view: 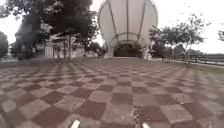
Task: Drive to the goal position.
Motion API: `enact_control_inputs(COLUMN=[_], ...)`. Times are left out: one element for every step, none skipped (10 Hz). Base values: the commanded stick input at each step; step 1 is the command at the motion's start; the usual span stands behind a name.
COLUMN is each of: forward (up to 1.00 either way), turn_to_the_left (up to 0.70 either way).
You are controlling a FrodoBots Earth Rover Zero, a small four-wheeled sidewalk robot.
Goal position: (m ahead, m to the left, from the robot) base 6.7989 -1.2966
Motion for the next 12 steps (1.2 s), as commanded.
enact_control_inputs(forward=[0.7, 0.7, 0.7, 0.7, 0.7, 0.7, 0.7, 0.7, 0.7, 0.7, 0.7, 0.7], turn_to_the_left=[0.0, 0.0, 0.0, 0.0, 0.0, 0.0, 0.0, 0.0, 0.0, 0.0, 0.0, 0.0])
